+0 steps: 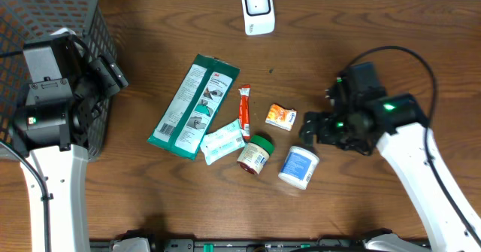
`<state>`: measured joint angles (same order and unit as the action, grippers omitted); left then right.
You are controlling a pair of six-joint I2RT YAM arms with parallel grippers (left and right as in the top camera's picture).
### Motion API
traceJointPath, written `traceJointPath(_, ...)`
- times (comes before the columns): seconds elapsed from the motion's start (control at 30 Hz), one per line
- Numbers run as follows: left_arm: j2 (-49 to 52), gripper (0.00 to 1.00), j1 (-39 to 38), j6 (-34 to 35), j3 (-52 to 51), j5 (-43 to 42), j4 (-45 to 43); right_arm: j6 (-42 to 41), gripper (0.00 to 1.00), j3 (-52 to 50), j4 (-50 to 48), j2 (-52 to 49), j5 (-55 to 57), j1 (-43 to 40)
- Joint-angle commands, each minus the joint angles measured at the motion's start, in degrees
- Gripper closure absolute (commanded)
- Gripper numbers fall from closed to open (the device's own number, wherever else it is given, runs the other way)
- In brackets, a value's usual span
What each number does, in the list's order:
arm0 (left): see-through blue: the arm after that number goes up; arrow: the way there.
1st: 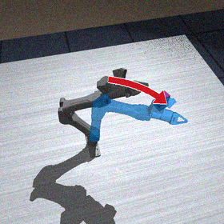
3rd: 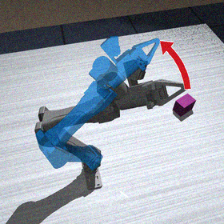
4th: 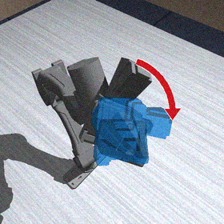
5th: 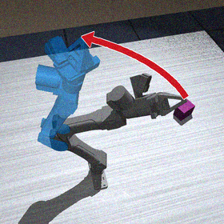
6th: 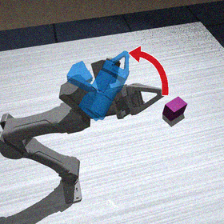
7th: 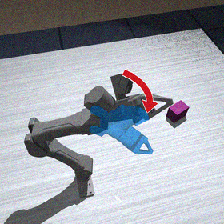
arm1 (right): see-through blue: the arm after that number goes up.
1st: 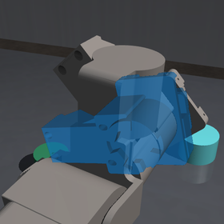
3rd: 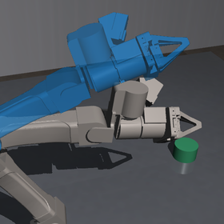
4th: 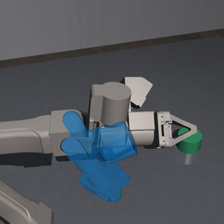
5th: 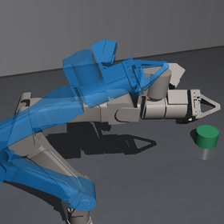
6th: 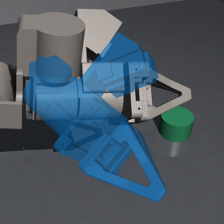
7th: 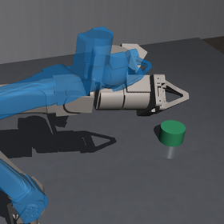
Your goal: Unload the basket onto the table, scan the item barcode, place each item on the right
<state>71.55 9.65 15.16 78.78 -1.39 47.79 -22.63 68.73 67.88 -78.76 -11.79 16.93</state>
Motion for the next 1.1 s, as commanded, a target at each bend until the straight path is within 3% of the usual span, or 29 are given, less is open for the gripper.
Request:
traceJointPath(0.0,-0.2,0.17,0.5,-0.5,0.7,0.8,0.2,-1.2,0.01,0.8,-0.2,-5.3,-0.1,4.3)
traceJointPath(0.23,-0.2,0.17,0.5,-0.5,0.7,0.8,0.2,-1.2,0.01,0.8,-0.7,-10.3,0.1,6.3)
traceJointPath(0.47,-0.2,0.17,0.5,-0.5,0.7,0.8,0.2,-0.7,0.01,0.9,-7.4,-12.2,4.0,6.1)
traceJointPath(0.7,-0.2,0.17,0.5,-0.5,0.7,0.8,0.2,6.0,0.01,13.3,-3.0,-12.2,3.8,-1.9)
traceJointPath(1.07,-0.2,0.17,0.5,-0.5,0.7,0.8,0.2,9.4,0.01,9.9,-11.8,-20.4,3.8,-2.2)
